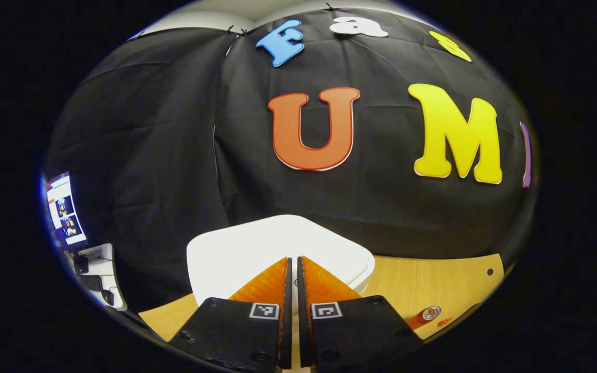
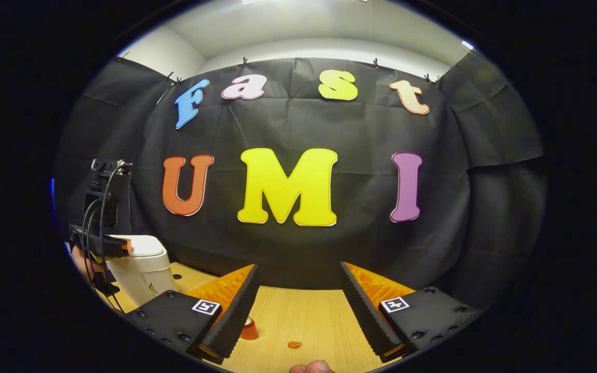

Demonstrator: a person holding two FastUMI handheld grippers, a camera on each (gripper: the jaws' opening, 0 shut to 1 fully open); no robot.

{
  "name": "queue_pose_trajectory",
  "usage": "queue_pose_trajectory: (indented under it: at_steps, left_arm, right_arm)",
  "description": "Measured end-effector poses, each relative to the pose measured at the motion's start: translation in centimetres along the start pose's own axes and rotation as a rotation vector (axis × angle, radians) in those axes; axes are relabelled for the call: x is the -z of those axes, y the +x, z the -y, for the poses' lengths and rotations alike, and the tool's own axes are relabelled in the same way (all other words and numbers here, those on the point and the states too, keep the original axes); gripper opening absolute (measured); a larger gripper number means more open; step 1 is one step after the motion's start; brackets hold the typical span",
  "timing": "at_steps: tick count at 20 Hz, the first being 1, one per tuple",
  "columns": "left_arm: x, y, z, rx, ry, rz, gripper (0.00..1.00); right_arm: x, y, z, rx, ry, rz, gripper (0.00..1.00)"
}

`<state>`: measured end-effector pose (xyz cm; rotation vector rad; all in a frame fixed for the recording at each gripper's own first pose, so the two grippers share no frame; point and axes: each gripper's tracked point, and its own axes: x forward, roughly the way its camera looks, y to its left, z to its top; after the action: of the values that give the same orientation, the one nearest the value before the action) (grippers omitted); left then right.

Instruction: Press the lid of the desktop garbage bin to open it, pick up the crumpled paper on the desktop and throw it into the bin, then pick up the pop can on the desktop and drop it into the bin, and finally close the garbage bin lid.

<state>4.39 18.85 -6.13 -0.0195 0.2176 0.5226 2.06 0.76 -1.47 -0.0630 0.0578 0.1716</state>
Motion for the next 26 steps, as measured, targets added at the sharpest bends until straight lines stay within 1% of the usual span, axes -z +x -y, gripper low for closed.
queue_pose_trajectory:
  at_steps: [3, 4, 5, 6, 8, 9, 11, 12, 13, 14, 15, 16, 17, 18, 20, 21, 23, 24, 25, 26]
  left_arm:
    - [-3.4, -1.3, 0.2, 0.019, 0.002, 0.086, 0.08]
    - [-4.6, -2.0, 0.7, 0.038, 0.002, 0.115, 0.08]
    - [-5.6, -2.8, 1.4, 0.068, -0.005, 0.141, 0.08]
    - [-6.4, -3.5, 2.7, 0.112, -0.01, 0.159, 0.08]
    - [-7.0, -4.7, 4.6, 0.18, -0.003, 0.176, 0.11]
    - [-7.2, -5.3, 5.5, 0.213, -0.001, 0.19, 0.17]
    - [-8.1, -6.3, 6.3, 0.249, 0.004, 0.224, 0.31]
    - [-8.2, -6.8, 6.9, 0.269, 0.009, 0.23, 0.55]
    - [-8.3, -7.1, 7.4, 0.284, 0.015, 0.234, 0.6]
    - [-8.3, -7.6, 7.6, 0.297, 0.018, 0.237, 0.7]
    - [-8.2, -7.8, 7.9, 0.311, 0.017, 0.238, 0.74]
    - [-8.1, -8.3, 8.1, 0.326, 0.011, 0.239, 0.83]
    - [-8.0, -8.7, 8.5, 0.341, 0.008, 0.234, 0.79]
    - [-7.6, -9.0, 8.9, 0.354, 0.007, 0.226, 0.91]
    - [-6.9, -9.9, 9.9, 0.39, 0.009, 0.212, 0.95]
    - [-6.5, -10.5, 10.6, 0.421, 0.01, 0.214, 0.96]
    - [-5.8, -11.4, 11.0, 0.448, 0.023, 0.213, 0.96]
    - [-5.4, -11.8, 11.4, 0.464, 0.032, 0.208, 0.96]
    - [-5.1, -12.1, 11.6, 0.477, 0.038, 0.206, 0.96]
    - [-4.9, -12.5, 11.8, 0.485, 0.042, 0.207, 0.96]
  right_arm:
    - [-0.9, -0.2, 0.3, 0.001, 0.01, 0.026, 0.94]
    - [-1.0, -0.3, 0.6, 0.006, 0.015, 0.031, 0.96]
    - [-1.0, -0.3, 0.7, 0.008, 0.023, 0.034, 0.94]
    - [-1.1, -0.4, 0.9, 0.011, 0.029, 0.036, 0.94]
    - [-1.2, -0.3, 1.3, 0.021, 0.036, 0.038, 0.94]
    - [-1.2, -0.3, 1.4, 0.024, 0.042, 0.038, 0.94]
    - [-1.2, -0.5, 1.8, 0.034, 0.048, 0.038, 0.94]
    - [-1.3, -0.6, 2.0, 0.037, 0.051, 0.04, 0.94]
    - [-1.2, -0.6, 2.3, 0.044, 0.052, 0.04, 0.94]
    - [-1.2, -0.7, 2.6, 0.048, 0.057, 0.038, 0.96]
    - [-1.1, -0.9, 2.7, 0.048, 0.067, 0.035, 0.96]
    - [-1.4, -1.0, 2.7, 0.045, 0.08, 0.041, 0.96]
    - [-1.5, -1.0, 2.8, 0.045, 0.084, 0.045, 0.96]
    - [-1.5, -0.9, 3.0, 0.048, 0.085, 0.042, 0.96]
    - [-0.9, -0.9, 3.2, 0.048, 0.091, 0.029, 0.96]
    - [-0.6, -0.8, 3.3, 0.044, 0.087, 0.021, 0.96]
    - [0.3, -0.4, 3.5, 0.027, 0.077, -0.005, 0.96]
    - [0.7, -0.4, 3.6, 0.02, 0.083, -0.021, 0.94]
    - [1.4, -0.3, 3.6, 0.015, 0.087, -0.038, 0.94]
    - [2.0, -0.3, 3.6, 0.007, 0.088, -0.056, 0.96]
